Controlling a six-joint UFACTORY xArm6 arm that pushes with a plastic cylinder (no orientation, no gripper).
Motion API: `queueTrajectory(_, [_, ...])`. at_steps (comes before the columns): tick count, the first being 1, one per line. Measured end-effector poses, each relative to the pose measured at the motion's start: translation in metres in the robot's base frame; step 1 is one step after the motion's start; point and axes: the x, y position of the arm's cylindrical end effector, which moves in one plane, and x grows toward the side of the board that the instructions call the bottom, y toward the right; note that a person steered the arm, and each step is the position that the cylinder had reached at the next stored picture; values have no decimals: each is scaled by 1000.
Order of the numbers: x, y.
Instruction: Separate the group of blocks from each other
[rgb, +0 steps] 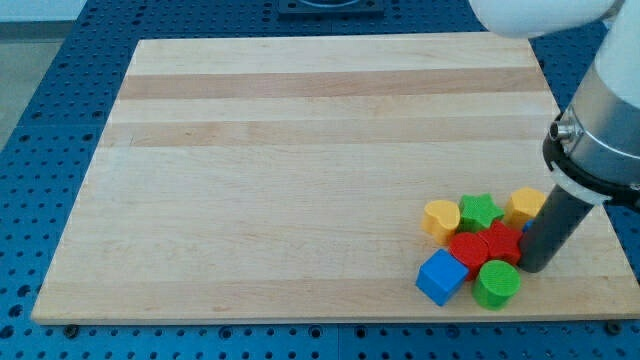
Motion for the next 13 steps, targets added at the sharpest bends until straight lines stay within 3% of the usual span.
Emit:
queueTrajectory(3, [8,95])
queueTrajectory(4, [5,66])
queueTrajectory(6, [-17,-103])
queueTrajectory(7, [-16,-116])
queueTrajectory(10, [-14,15])
queueTrajectory(12, [10,82])
queueTrajectory(13, [-31,99])
